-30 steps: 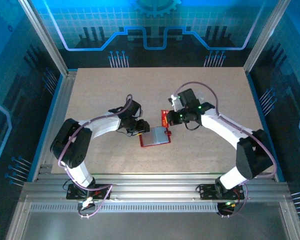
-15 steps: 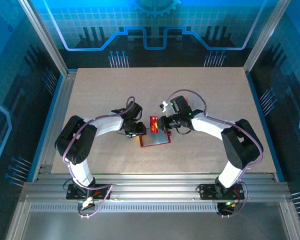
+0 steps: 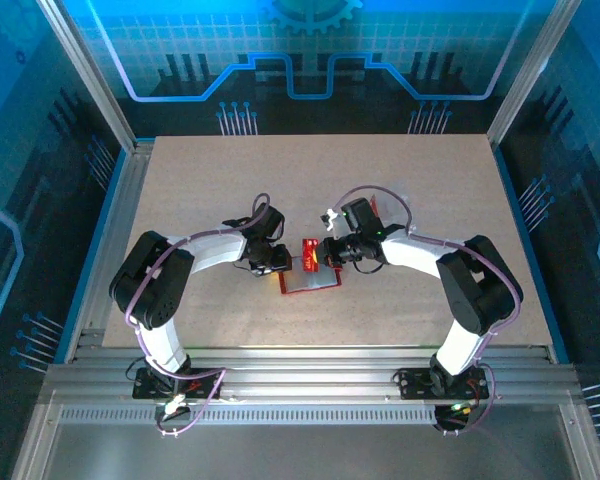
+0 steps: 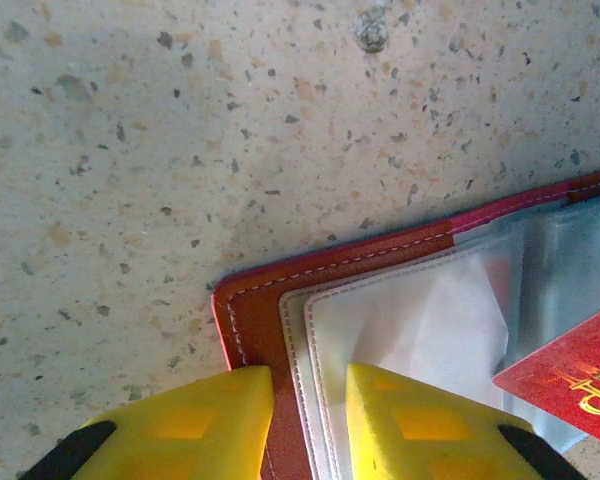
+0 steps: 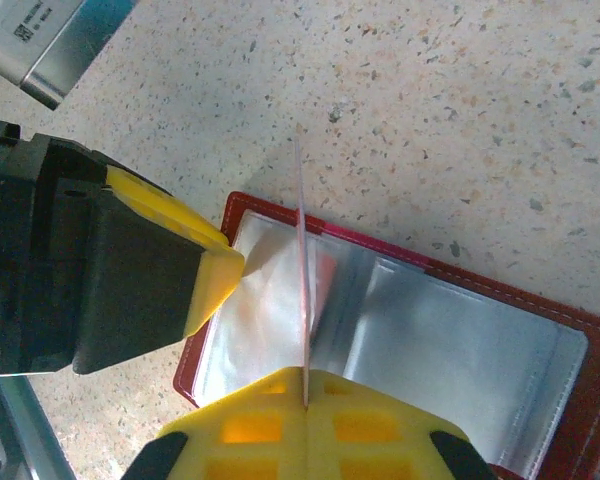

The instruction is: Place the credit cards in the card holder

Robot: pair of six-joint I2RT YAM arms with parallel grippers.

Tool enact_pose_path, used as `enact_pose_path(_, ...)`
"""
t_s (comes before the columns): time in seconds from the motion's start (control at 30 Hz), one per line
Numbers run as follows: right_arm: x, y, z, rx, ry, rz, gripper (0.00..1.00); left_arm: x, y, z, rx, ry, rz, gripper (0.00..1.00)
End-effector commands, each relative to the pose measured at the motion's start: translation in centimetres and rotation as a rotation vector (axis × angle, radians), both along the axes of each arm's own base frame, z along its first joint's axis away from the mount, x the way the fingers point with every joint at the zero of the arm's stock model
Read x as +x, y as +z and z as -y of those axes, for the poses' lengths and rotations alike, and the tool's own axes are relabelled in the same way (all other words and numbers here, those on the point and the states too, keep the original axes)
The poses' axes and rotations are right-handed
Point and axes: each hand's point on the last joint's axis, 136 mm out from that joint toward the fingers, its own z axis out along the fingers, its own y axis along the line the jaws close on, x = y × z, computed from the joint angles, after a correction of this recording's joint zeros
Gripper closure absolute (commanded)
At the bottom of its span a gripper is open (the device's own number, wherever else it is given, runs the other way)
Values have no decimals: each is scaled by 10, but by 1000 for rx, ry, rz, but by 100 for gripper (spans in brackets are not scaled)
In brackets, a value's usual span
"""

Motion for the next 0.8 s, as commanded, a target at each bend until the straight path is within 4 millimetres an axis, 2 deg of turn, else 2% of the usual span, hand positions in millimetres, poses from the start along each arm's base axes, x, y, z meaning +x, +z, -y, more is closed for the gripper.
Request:
enact_pose_path(0.0, 4, -3, 3, -1, -20, -3, 100, -15, -25, -11, 71, -7, -48, 71)
enact_pose_path(0.4, 16, -1, 12, -12, -60, 13, 100, -17, -26, -10, 60, -3, -53, 72)
enact_pose_path(0.77, 16, 2, 1, 40, -34, -4, 100, -17, -26, -9, 53, -3, -57, 72)
